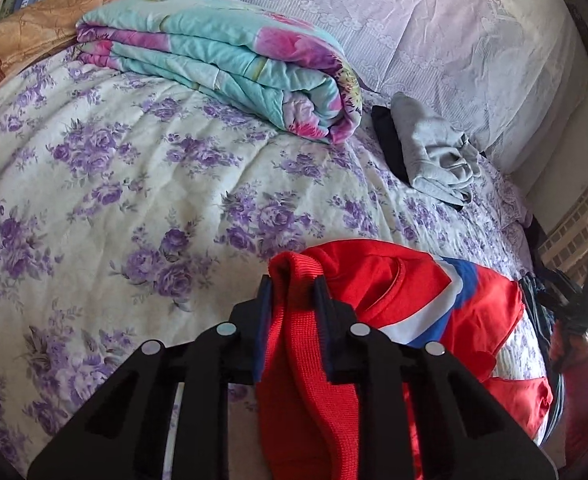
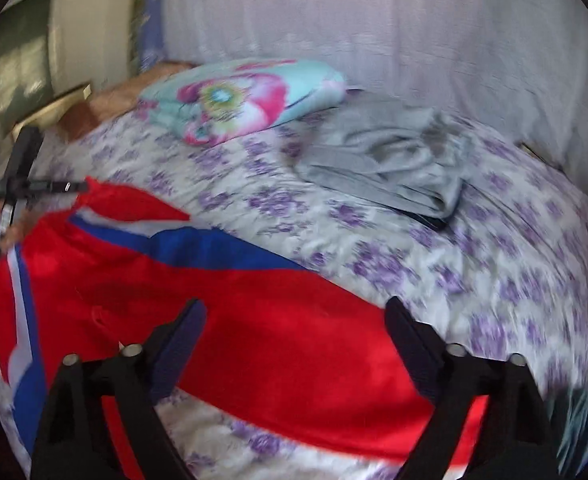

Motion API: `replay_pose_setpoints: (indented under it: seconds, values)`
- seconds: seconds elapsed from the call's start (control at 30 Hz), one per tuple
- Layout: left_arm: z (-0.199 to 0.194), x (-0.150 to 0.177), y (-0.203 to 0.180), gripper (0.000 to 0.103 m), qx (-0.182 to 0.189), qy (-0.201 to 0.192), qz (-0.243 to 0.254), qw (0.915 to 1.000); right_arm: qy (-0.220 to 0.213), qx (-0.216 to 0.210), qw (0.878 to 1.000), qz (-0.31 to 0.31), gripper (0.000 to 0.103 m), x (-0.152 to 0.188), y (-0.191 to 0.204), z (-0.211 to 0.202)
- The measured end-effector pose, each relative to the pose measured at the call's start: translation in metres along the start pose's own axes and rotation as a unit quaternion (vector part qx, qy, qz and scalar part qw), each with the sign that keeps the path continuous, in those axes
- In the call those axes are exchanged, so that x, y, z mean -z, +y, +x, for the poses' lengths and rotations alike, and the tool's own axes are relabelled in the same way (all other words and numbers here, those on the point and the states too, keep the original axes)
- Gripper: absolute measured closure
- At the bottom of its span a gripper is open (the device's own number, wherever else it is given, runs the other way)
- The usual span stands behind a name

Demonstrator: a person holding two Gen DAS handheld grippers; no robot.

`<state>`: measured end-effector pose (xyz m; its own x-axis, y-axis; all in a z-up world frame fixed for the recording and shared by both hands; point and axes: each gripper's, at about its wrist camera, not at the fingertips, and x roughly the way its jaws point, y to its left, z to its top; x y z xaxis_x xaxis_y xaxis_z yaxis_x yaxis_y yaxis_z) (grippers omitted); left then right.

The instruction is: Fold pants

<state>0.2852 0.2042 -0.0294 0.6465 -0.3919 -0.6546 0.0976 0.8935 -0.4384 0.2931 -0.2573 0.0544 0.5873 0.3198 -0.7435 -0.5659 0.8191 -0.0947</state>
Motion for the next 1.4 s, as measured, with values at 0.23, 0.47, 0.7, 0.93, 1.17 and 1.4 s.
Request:
replay_pose_setpoints:
  seconds: [0.23,0.47,0.7,0.93,1.17,1.4]
  values:
    - [0.006,-0.002,0.009,0.084,0.016,0.006,-0.014,0.9998,0.06,-0.106,0.992,-0.034,0.059,-0.026,-0.017,0.061]
    - [0.015,-0.005,0.014,0.083,0.014,0.014,-0.016,0.9997,0.085,-0.134,0.987,0.033,0.058,-0.039,-0.051,0.106]
    - [0.019,-0.006,0.017,0.081,0.02,0.019,-0.026,0.9993,0.094,-0.109,0.988,-0.061,0.057,-0.01,-0.014,0.104]
    - [0.022,-0.007,0.019,0.08,0.023,0.022,-0.03,0.999,0.102,-0.119,0.985,-0.069,0.053,-0.026,-0.011,0.128]
    - [0.025,-0.012,0.018,0.079,0.034,0.021,-0.027,0.9988,0.097,-0.078,0.987,-0.101,0.095,-0.014,0.014,0.107]
    - [0.028,-0.014,0.017,0.079,0.038,0.019,-0.027,0.9987,0.073,-0.059,0.992,-0.087,0.098,-0.021,0.02,0.078]
